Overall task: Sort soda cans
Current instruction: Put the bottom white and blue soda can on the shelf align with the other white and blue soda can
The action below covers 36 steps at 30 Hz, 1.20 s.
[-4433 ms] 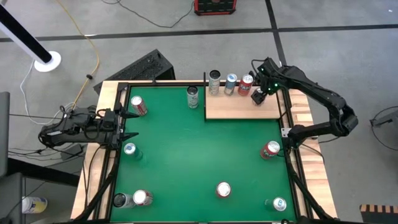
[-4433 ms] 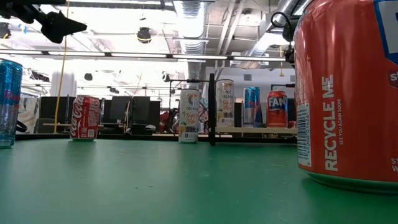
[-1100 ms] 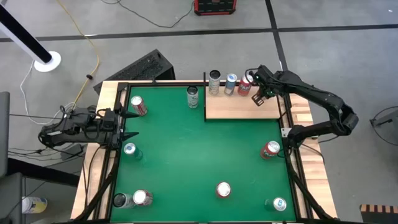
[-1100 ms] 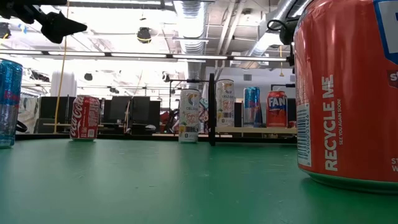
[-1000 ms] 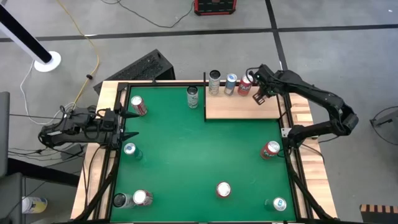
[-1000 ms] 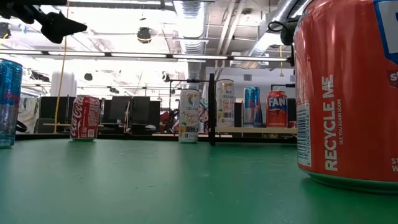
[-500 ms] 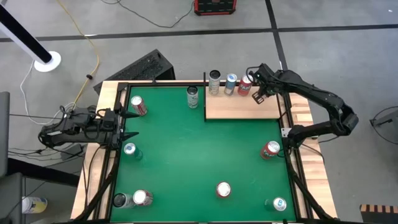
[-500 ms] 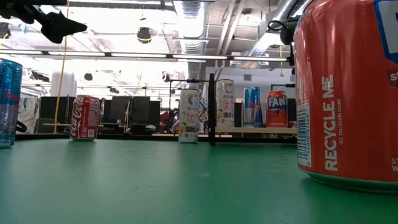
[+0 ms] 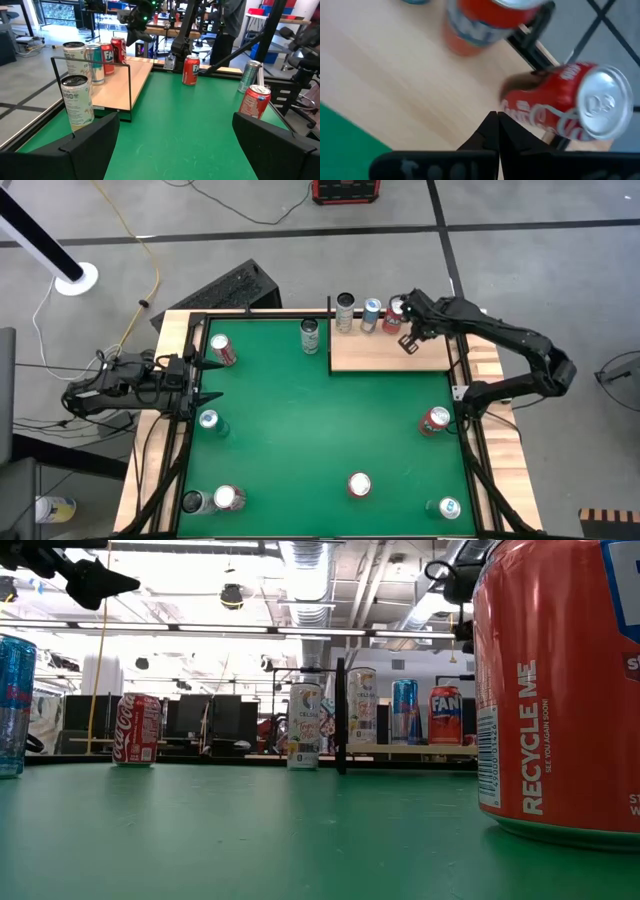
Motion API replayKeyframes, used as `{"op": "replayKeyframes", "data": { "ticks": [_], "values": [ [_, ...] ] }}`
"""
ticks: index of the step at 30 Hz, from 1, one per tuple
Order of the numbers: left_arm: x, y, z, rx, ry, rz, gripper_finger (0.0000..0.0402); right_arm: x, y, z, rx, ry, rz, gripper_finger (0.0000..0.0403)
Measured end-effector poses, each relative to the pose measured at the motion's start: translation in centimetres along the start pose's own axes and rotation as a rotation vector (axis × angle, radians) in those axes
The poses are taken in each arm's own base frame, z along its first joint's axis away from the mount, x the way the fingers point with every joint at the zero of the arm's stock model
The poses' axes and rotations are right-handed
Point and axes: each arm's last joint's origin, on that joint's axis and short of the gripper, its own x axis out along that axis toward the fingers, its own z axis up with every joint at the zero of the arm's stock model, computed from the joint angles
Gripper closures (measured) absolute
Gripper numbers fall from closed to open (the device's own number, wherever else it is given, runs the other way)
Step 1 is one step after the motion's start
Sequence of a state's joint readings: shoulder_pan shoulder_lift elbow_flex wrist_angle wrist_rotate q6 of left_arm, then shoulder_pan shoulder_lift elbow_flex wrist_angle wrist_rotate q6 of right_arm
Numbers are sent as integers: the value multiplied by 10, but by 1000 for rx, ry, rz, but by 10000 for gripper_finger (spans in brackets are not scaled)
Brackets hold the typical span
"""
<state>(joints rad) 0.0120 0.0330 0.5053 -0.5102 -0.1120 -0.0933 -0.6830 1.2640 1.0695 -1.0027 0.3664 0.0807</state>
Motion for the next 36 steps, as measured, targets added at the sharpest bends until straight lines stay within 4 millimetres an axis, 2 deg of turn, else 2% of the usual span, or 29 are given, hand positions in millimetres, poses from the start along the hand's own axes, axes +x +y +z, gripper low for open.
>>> {"op": "replayKeyframes", "data": {
  "ticks": [7, 12, 15, 20, 26, 28, 32, 36],
  "values": [
    [0, 0, 0, 0, 0, 0, 28, -21, 36, 3, -64, -103, 81, 382],
    [0, 0, 0, 0, 0, 0, 28, -45, 77, -6, -135, -191, 189, 381],
    [0, 0, 0, 0, 0, 2, 28, -64, 108, -14, -199, -295, 294, 381],
    [0, 0, 0, 0, 0, 5, 28, -108, 155, -25, -282, -589, 537, 381],
    [0, 0, 1, -22, -13, -11, 28, -151, 183, -44, -338, -860, 690, 381],
    [0, -4, 10, -56, -59, -113, 28, -159, 192, -52, -362, -898, 715, 380],
    [-2, -14, 49, -64, -121, -358, 28, -163, 212, -66, -451, -948, 690, 380],
    [18, -20, 71, -65, 64, -368, 29, -158, 230, -67, -484, -980, 662, 380]
  ]
}}
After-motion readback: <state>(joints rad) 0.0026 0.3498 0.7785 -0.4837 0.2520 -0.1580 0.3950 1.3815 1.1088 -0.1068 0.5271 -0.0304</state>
